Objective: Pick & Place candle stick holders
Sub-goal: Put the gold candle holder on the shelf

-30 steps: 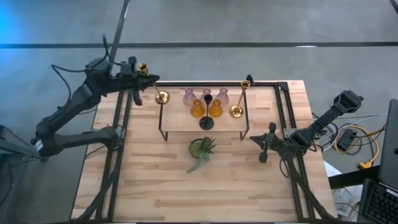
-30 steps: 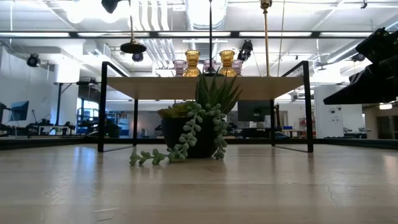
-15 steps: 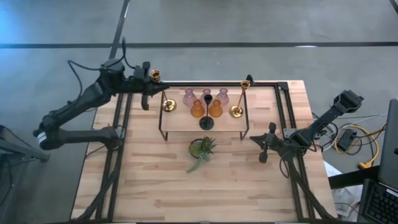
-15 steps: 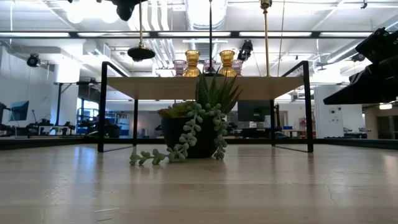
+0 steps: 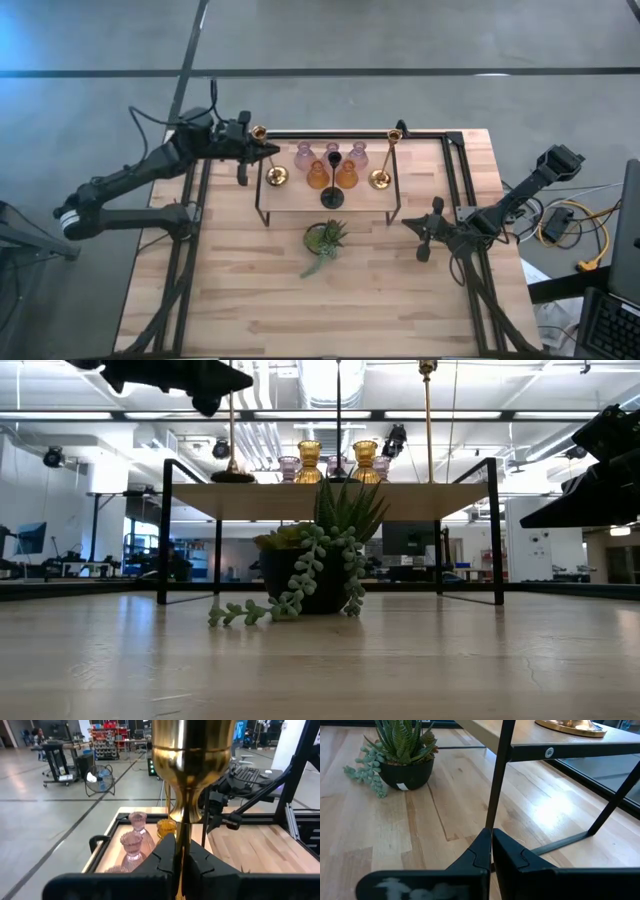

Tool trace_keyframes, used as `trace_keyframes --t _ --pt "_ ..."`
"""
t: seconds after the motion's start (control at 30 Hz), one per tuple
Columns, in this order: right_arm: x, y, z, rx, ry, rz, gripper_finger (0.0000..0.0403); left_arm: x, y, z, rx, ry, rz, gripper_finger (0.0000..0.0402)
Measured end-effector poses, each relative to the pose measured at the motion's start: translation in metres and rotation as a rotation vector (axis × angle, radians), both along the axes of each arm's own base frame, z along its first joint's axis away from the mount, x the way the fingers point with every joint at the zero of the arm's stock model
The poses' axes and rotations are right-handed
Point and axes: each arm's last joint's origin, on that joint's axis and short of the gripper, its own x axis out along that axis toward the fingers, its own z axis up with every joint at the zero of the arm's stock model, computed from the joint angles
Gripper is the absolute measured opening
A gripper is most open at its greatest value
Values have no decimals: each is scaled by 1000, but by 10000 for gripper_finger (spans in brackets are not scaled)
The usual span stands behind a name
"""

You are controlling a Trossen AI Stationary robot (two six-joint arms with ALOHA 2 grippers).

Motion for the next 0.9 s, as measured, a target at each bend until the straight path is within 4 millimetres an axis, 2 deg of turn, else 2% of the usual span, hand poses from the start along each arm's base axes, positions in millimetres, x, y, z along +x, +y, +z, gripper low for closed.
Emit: trace_keyframes --t 0.3,0.9 --pt "0 0 0 0 0 0 8 3 2 -13 -27 31 -8 11" --pt "0 0 0 0 0 0 8 15 10 -22 -15 55 -19 11"
